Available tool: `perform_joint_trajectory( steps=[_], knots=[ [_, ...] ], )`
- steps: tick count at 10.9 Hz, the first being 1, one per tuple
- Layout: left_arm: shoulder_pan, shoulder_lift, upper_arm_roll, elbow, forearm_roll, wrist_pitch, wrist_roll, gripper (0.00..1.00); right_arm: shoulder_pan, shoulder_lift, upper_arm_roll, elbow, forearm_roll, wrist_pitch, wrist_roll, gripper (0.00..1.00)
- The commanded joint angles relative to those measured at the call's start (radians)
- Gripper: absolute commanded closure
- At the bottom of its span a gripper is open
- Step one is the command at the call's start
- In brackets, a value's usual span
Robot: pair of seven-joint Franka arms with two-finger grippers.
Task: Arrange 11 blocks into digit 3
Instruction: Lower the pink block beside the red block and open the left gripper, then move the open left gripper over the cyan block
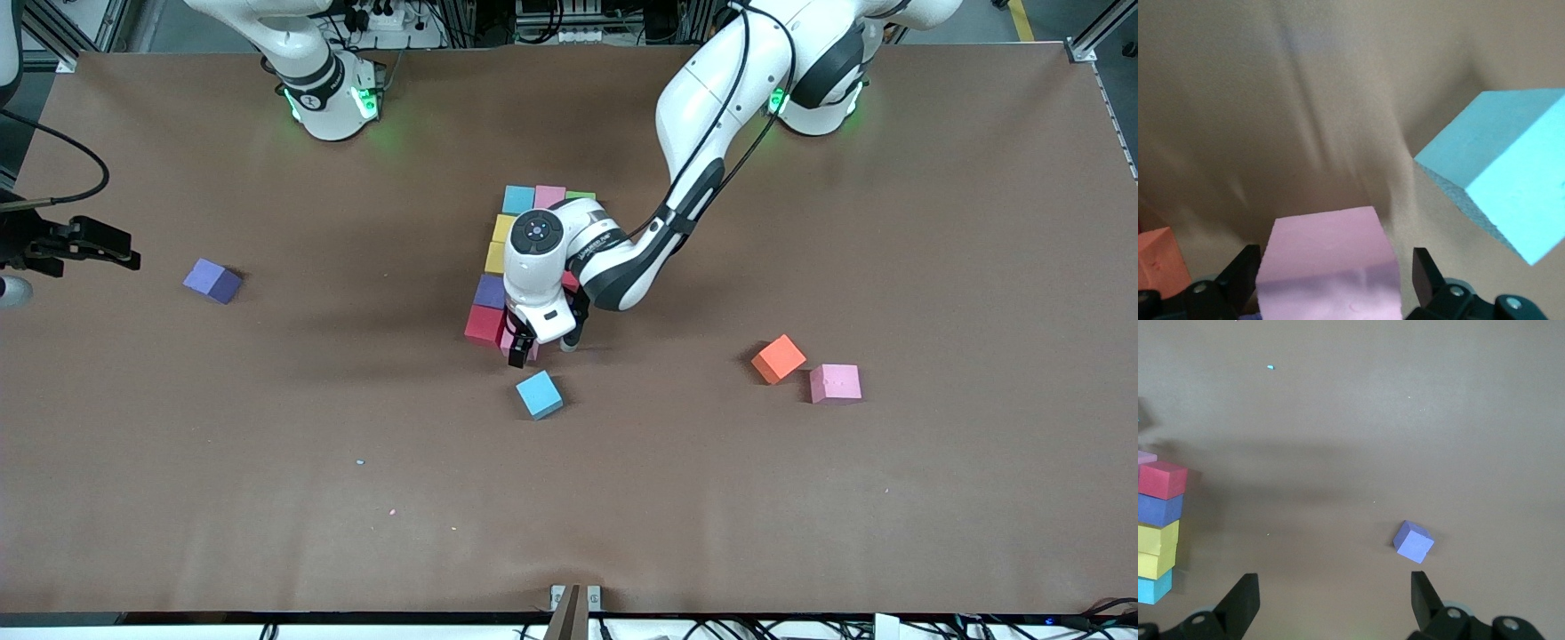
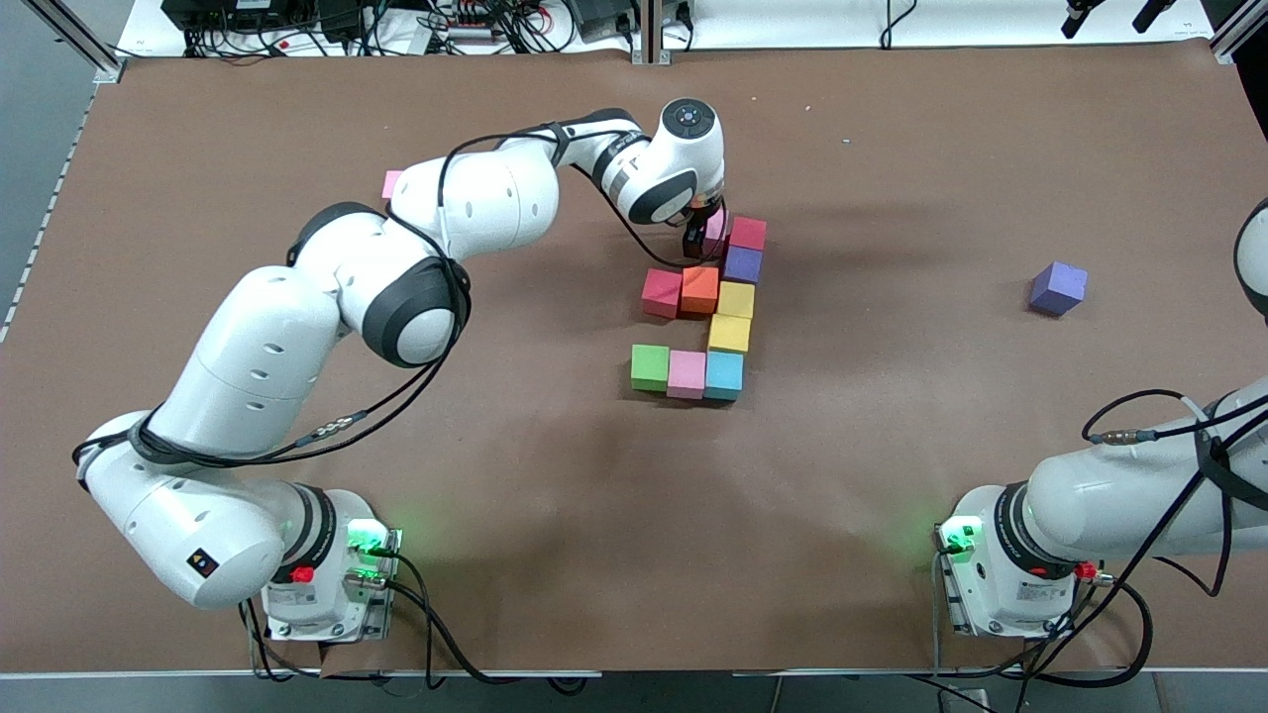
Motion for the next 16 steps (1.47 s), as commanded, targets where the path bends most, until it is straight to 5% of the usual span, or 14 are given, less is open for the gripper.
perform_joint_trajectory(
  steps=[1, 12, 16],
  knots=[
    [-0.011, -0.025, 0.013, 0.014, -0.022, -0.024, 0.002, 0.00, -0.001, 0.007, 0.002, 0.022, 0.003, -0.017, -0.006, 0.00],
    [0.089, -0.126, 0.010, 0.014, -0.026, -0.187, -0.005, 0.00, -0.001, 0.005, 0.003, 0.021, 0.003, -0.037, -0.006, 0.00],
    [0.129, -0.126, 0.012, 0.016, -0.065, -0.187, -0.151, 0.00, -0.001, 0.007, 0.003, 0.021, 0.003, -0.038, -0.006, 0.00]
  ],
)
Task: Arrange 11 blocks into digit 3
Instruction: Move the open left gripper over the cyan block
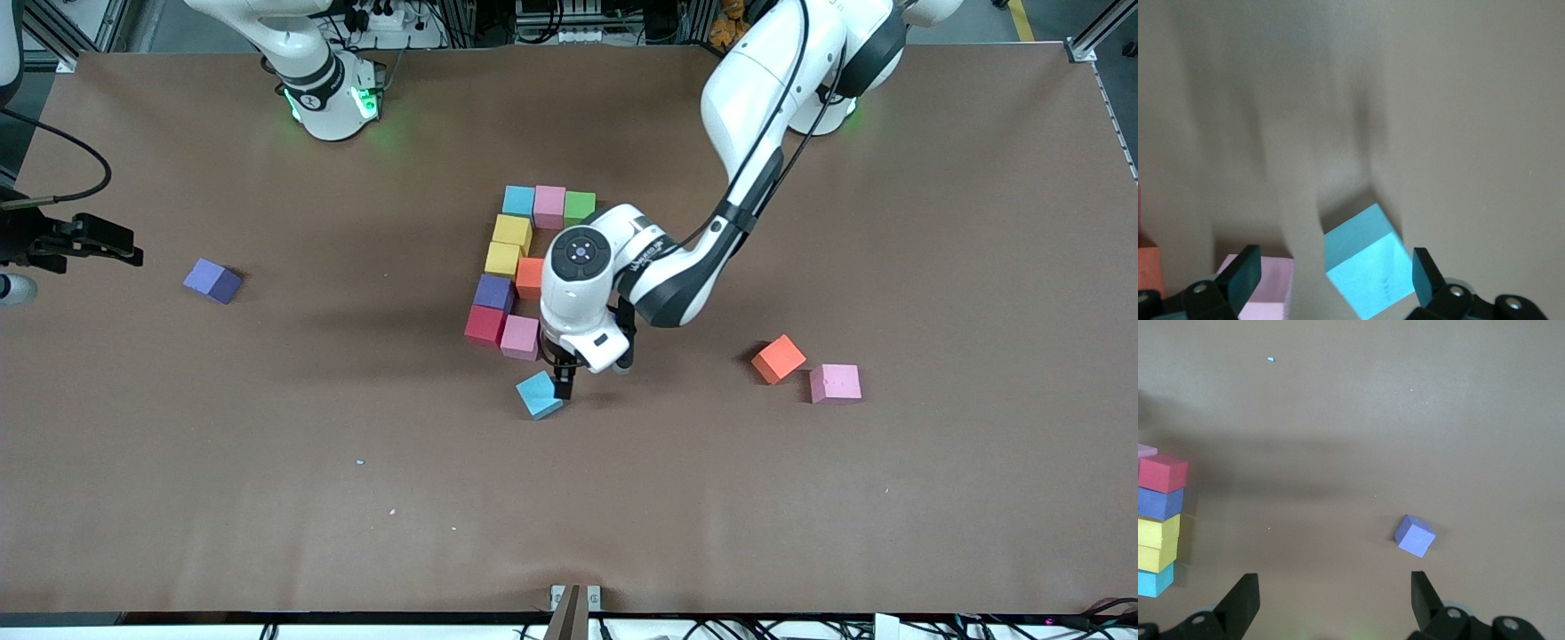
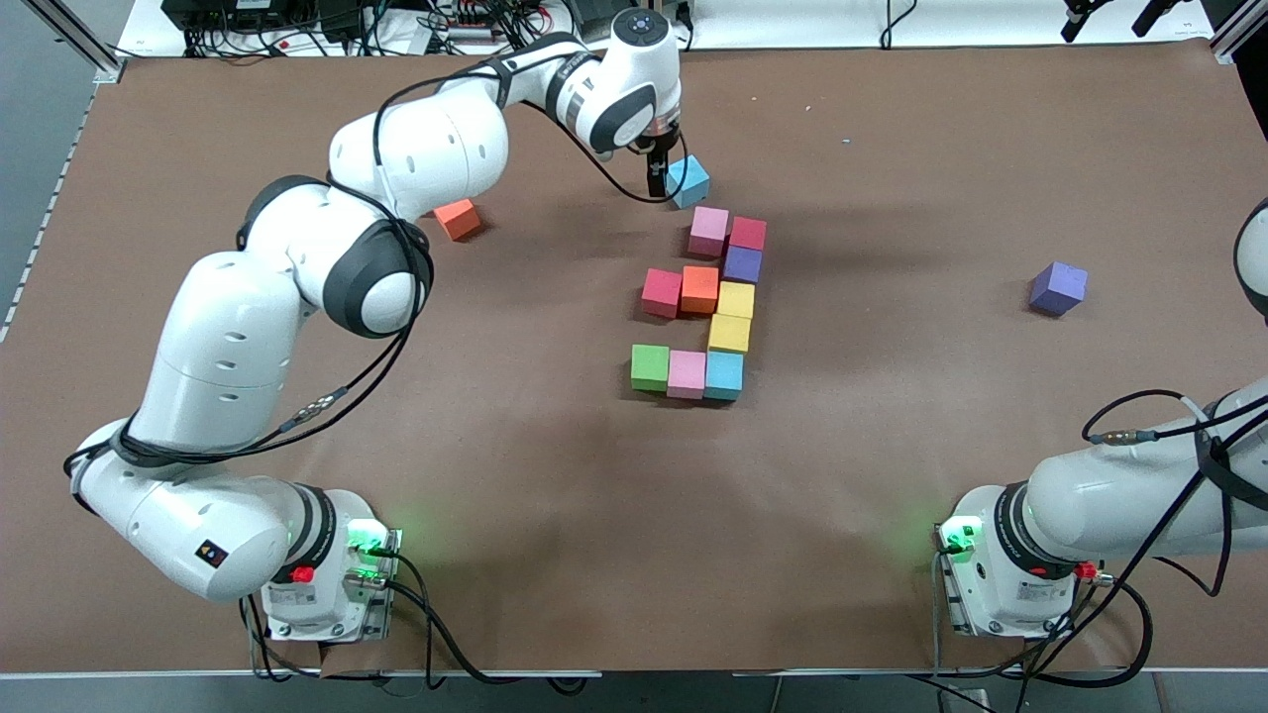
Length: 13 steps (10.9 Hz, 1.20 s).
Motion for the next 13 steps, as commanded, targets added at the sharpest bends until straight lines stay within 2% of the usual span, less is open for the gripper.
perform_joint_trajectory(
  steps=[1, 6, 9, 13],
  knots=[
    [0.006, -0.013, 0.004, -0.008, -0.027, -0.017, -0.117, 0.00, -0.002, 0.007, 0.002, 0.021, 0.003, -0.018, -0.006, 0.00],
    [-0.001, 0.016, 0.004, -0.008, -0.027, 0.129, -0.336, 0.00, -0.004, 0.007, 0.000, 0.019, 0.003, -0.018, -0.008, 0.00],
    [-0.003, 0.047, 0.004, -0.006, -0.038, 0.213, -0.386, 0.00, -0.002, 0.007, 0.000, 0.019, 0.003, -0.018, -0.006, 0.00],
    [-0.008, 0.071, 0.004, -0.006, -0.049, 0.262, -0.432, 0.00, -0.002, 0.007, 0.000, 0.019, 0.003, -0.018, -0.008, 0.00]
  ],
)
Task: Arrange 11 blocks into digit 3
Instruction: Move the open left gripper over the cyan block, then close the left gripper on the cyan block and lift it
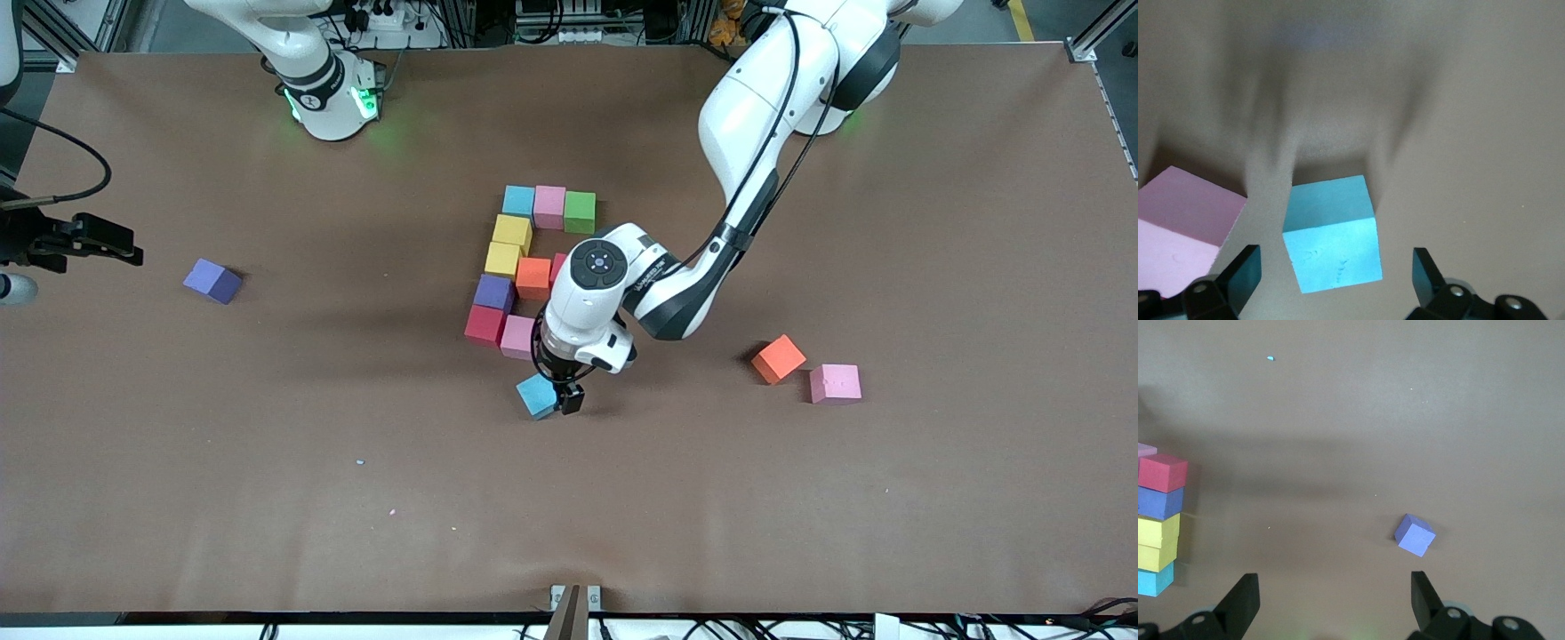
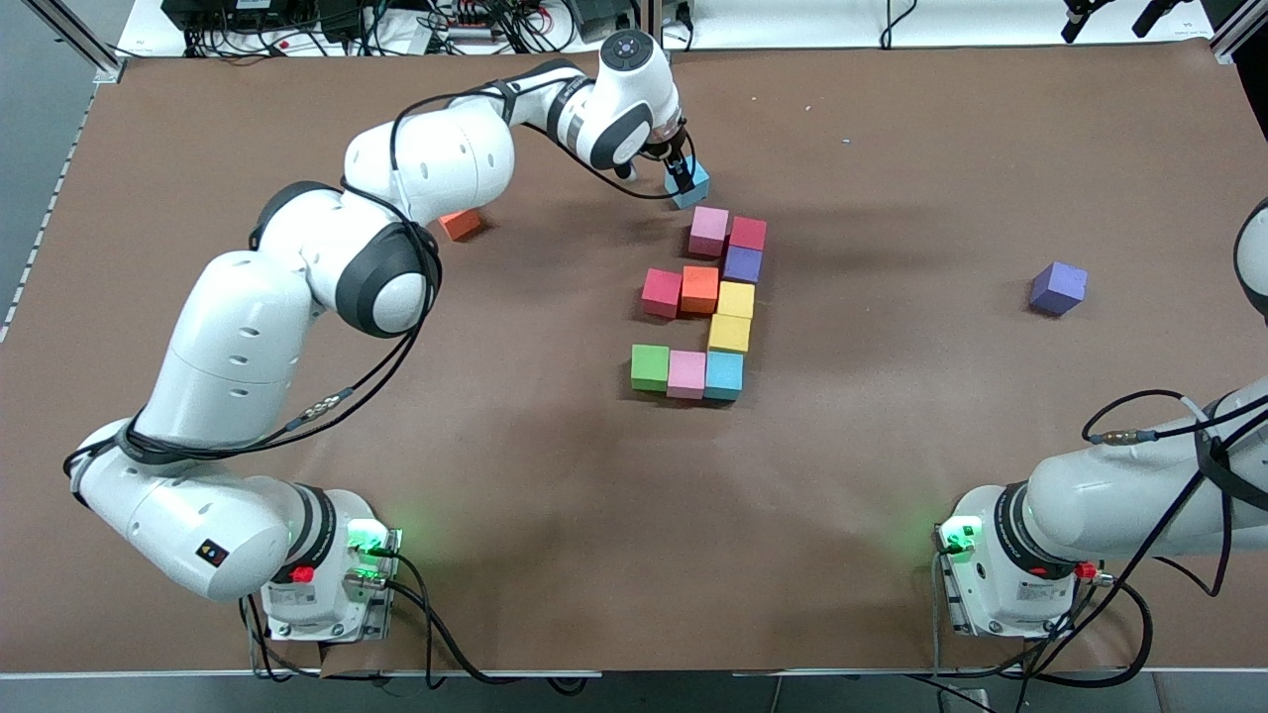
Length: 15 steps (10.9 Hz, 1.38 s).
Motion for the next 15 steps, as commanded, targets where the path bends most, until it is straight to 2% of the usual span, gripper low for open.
perform_joint_trajectory(
  steps=[1, 15],
  knots=[
    [-0.010, 0.015, 0.005, 0.003, -0.011, 0.033, -0.080, 0.00, -0.002, 0.007, 0.001, 0.019, 0.003, -0.016, -0.006, 0.00],
    [-0.024, 0.064, 0.008, 0.003, -0.011, 0.093, -0.079, 0.00, 0.007, 0.008, 0.002, 0.019, 0.008, -0.028, 0.002, 0.00]
  ],
)
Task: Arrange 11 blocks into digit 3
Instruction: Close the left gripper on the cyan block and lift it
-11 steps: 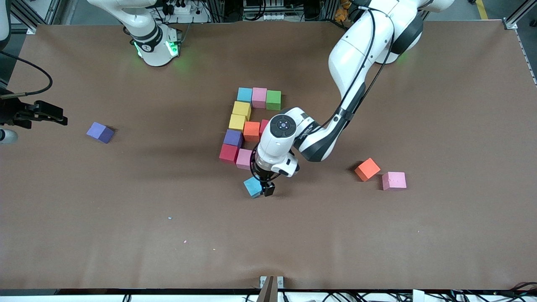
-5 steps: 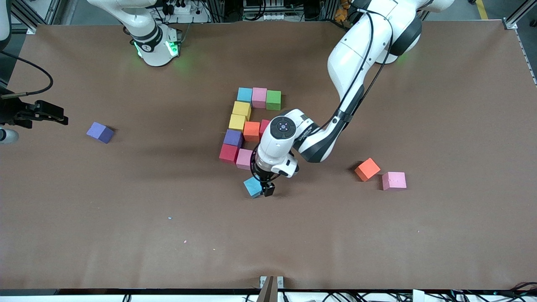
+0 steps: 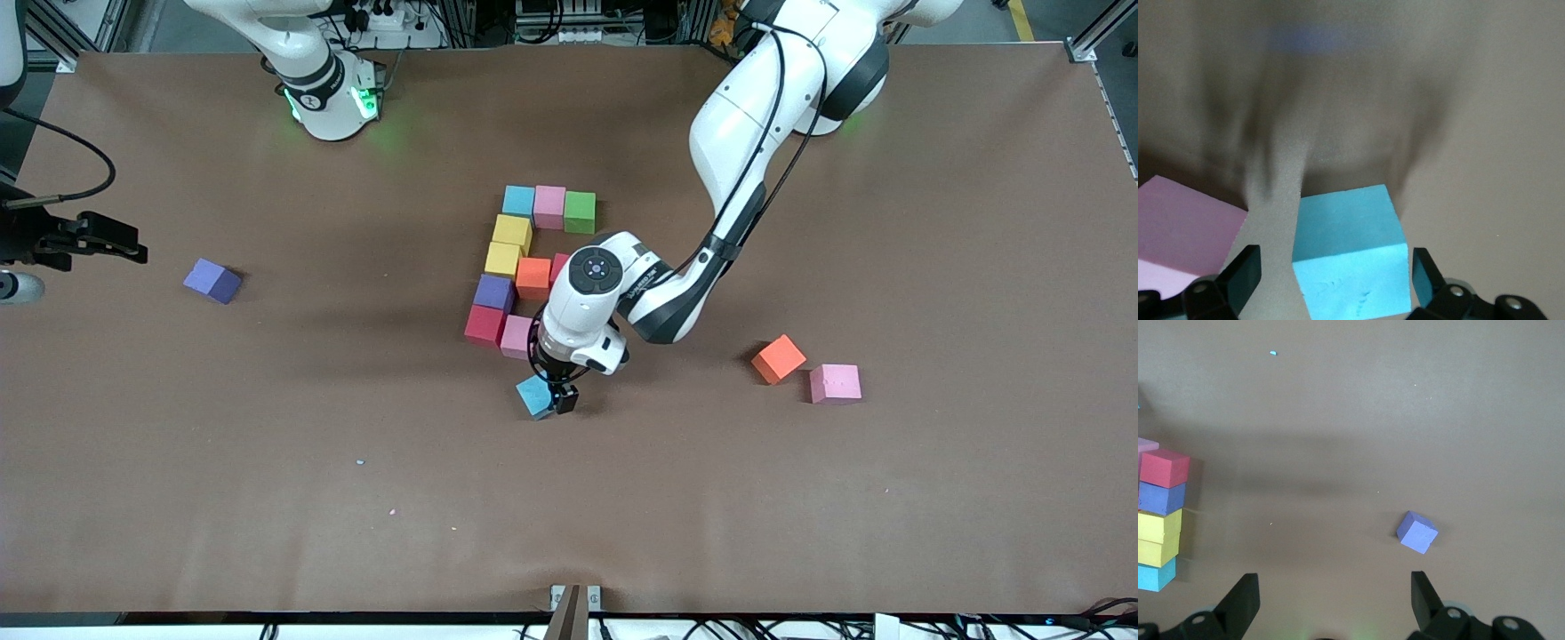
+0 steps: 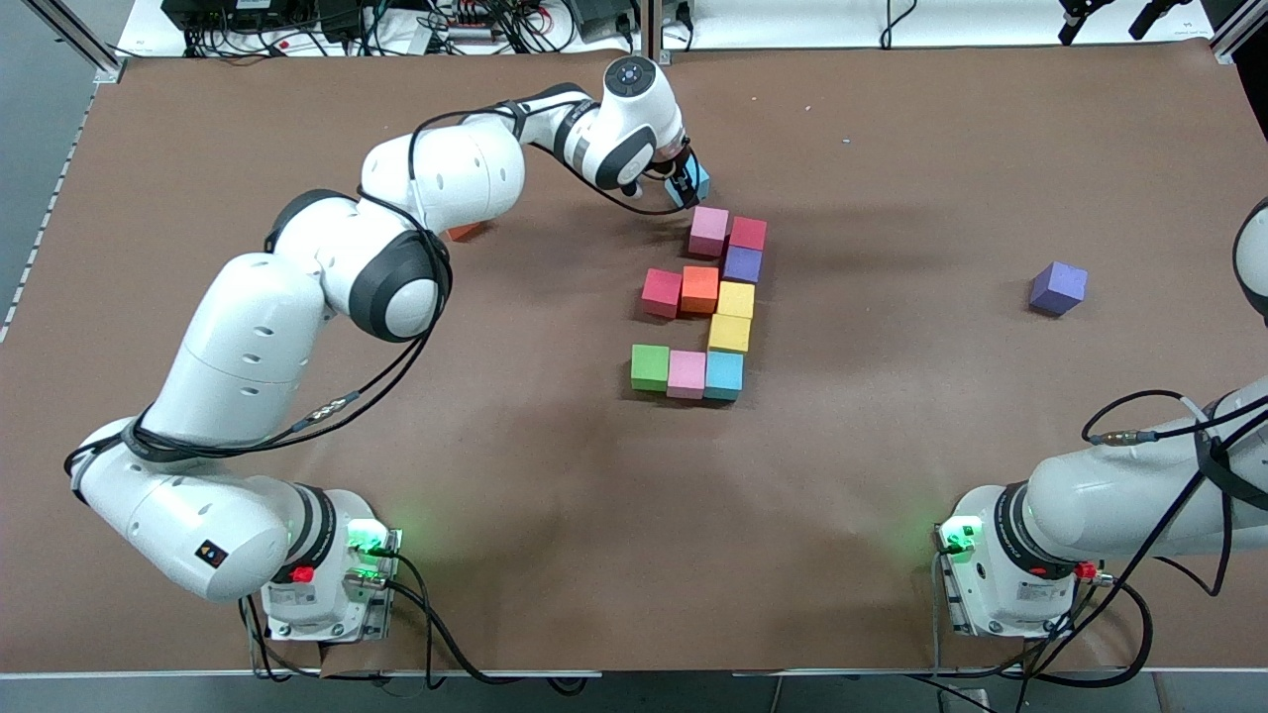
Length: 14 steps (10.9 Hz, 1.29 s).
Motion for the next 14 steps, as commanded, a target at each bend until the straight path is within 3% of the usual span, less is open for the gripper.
perform_joint_trajectory(
  steps=[1, 8, 10, 14],
  knots=[
    [-0.012, 0.012, 0.009, 0.004, -0.010, 0.029, -0.075, 0.00, 0.003, 0.008, 0.000, 0.019, 0.006, -0.016, 0.002, 0.00],
    [-0.014, 0.023, 0.011, 0.003, -0.008, 0.038, -0.072, 0.00, 0.010, 0.008, 0.000, 0.021, 0.006, -0.016, 0.002, 0.00],
    [-0.012, 0.023, 0.011, 0.004, -0.010, 0.038, -0.070, 0.08, 0.010, 0.006, 0.000, 0.021, 0.006, -0.016, 0.002, 0.00],
    [-0.010, 0.018, 0.011, 0.003, -0.010, 0.036, -0.069, 0.14, 0.008, 0.006, 0.000, 0.021, 0.006, -0.016, 0.002, 0.00]
  ],
)
